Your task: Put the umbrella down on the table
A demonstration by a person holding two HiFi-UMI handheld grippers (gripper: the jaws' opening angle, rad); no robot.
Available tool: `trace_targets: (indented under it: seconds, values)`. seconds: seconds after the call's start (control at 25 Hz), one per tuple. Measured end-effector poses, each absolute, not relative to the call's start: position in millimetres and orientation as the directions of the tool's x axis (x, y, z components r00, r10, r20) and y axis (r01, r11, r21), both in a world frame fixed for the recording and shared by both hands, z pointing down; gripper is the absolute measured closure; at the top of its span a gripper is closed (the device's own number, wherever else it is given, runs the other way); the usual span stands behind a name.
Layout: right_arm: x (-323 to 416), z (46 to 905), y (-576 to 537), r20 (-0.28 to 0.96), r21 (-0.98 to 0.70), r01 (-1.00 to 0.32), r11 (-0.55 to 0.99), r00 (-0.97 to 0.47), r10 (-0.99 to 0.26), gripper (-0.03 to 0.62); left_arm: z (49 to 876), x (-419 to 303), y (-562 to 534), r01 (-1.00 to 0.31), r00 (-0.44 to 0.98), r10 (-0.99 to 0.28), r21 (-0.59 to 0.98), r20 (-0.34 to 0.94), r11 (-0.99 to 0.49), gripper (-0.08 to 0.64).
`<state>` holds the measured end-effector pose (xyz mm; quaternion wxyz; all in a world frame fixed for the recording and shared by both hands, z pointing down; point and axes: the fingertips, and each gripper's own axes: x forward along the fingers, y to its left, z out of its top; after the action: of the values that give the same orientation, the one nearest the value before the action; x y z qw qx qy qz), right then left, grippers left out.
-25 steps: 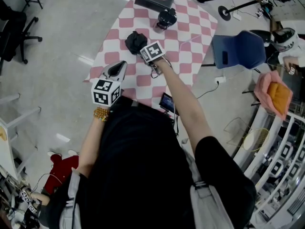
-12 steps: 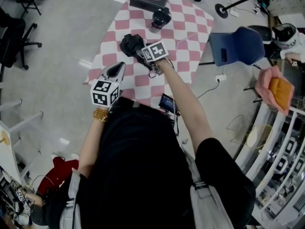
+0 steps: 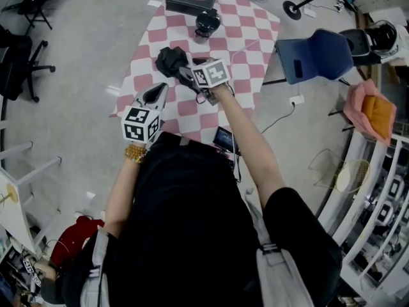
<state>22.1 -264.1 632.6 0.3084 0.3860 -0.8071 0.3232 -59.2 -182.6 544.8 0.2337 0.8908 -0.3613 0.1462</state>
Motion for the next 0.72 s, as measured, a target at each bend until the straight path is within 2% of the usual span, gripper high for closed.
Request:
trace_targets:
  seconds: [0.36,0.72]
  values:
    - [40.7,578.7,-263.9,0.661,-0.293,-0.83,0.474,-0.534,-0.527,0.351,526.7,-39.1,-188.7,-0.679,0.722,-0.553,0.271,0.416,-0.682,0.543]
    - [61.8,516.3,-254.0,0.558,-0.234,-0.836,0.496,-0.533,-0.636,0.4,504.3,-12.8,-193.7,-0.642,0.75,-0.537,0.225,0.386,-0.733,0.543]
